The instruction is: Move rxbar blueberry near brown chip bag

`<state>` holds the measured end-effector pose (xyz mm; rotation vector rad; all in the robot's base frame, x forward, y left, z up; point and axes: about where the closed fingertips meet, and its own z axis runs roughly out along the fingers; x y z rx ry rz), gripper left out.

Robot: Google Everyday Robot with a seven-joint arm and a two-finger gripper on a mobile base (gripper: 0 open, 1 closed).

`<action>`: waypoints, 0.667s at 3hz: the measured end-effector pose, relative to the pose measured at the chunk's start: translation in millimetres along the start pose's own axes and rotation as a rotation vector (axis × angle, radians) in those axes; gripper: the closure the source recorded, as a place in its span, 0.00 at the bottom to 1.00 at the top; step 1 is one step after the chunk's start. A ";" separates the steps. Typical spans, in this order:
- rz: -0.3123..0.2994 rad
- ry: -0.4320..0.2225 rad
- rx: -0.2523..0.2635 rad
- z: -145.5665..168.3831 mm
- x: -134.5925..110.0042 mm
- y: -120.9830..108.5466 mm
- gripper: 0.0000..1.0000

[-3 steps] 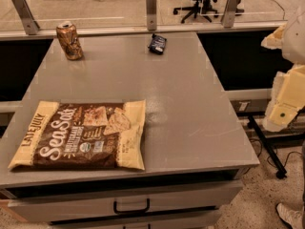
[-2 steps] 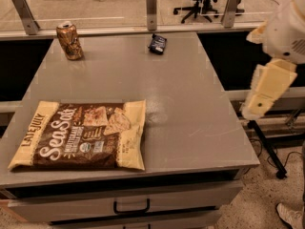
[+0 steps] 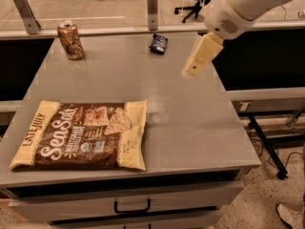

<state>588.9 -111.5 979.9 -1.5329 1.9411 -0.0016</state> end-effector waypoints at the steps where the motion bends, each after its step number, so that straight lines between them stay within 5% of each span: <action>1: -0.014 -0.138 0.053 44.8 -59.7 -40.3 0.00; 2: -0.014 -0.138 0.053 44.8 -59.8 -40.2 0.00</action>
Offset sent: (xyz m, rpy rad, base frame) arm 0.0508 0.0458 0.0071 0.0865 -0.0744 0.0317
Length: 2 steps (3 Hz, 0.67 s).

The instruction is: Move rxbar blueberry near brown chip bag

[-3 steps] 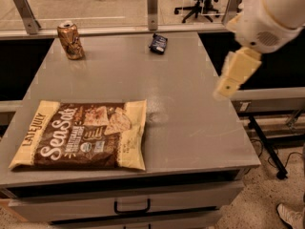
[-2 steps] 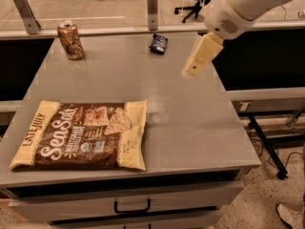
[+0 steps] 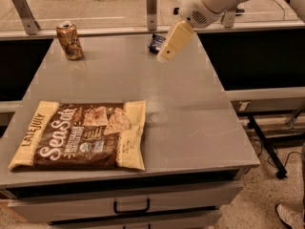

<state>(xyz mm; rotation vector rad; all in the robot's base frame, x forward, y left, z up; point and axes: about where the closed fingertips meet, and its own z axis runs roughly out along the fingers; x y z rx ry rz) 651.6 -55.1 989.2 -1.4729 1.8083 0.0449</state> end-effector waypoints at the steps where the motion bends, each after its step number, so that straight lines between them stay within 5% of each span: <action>1: 0.038 -0.049 0.023 22.3 4.6 -12.0 0.00; 2: 0.129 -0.151 0.068 65.9 8.8 -44.1 0.00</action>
Offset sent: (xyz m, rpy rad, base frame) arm 0.1459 0.0110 -0.0550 0.3822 -0.0826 -0.1338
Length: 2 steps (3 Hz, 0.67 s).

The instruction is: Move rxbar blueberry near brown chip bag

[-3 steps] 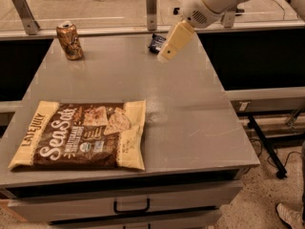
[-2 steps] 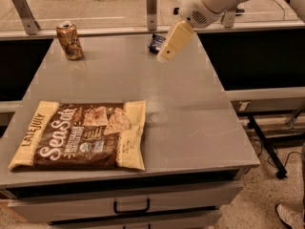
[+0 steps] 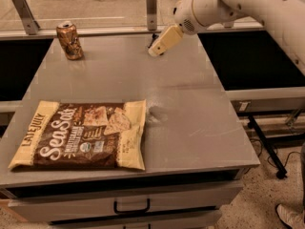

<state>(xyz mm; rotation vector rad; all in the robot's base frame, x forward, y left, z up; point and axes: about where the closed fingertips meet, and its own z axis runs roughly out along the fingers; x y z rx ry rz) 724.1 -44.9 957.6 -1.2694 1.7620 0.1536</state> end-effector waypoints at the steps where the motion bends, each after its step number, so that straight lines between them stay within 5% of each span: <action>1: 0.091 -0.077 0.052 41.4 8.9 -31.5 0.00; 2: 0.165 -0.092 0.077 75.6 21.3 -47.8 0.00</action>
Offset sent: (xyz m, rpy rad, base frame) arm 0.1247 0.0045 -0.0633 0.2445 0.0199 -0.1950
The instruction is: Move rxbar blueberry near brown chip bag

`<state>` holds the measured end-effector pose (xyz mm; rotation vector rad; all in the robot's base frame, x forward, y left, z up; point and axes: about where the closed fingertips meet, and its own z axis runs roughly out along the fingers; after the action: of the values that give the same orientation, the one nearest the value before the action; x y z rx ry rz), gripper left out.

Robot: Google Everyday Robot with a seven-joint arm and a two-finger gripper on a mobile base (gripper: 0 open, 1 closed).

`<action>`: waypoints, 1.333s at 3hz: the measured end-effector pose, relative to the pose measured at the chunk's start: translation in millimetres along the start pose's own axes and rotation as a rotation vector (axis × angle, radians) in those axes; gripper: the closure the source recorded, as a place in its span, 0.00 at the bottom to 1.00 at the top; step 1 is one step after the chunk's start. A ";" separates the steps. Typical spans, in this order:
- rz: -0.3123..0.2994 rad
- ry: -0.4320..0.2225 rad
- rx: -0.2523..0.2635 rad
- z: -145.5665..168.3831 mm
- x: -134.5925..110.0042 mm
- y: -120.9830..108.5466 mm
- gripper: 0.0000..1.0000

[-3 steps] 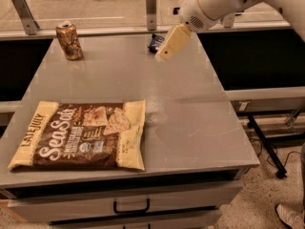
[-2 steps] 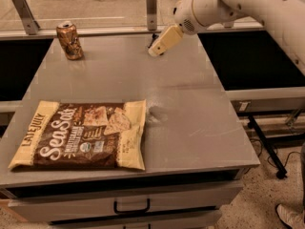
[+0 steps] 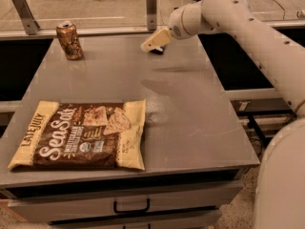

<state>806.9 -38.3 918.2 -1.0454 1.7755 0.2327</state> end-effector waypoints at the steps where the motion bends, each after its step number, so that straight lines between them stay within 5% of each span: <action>1: 0.063 0.027 0.018 29.1 16.8 -6.3 0.00; 2: 0.133 0.056 0.014 53.3 32.9 -10.6 0.00; 4: 0.204 0.092 0.003 76.1 54.7 -11.9 0.39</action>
Offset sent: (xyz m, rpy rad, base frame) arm 0.0630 0.0046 -0.0727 0.0802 0.1755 -0.1461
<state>860.7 -30.6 840.8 -0.8843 1.9672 0.3115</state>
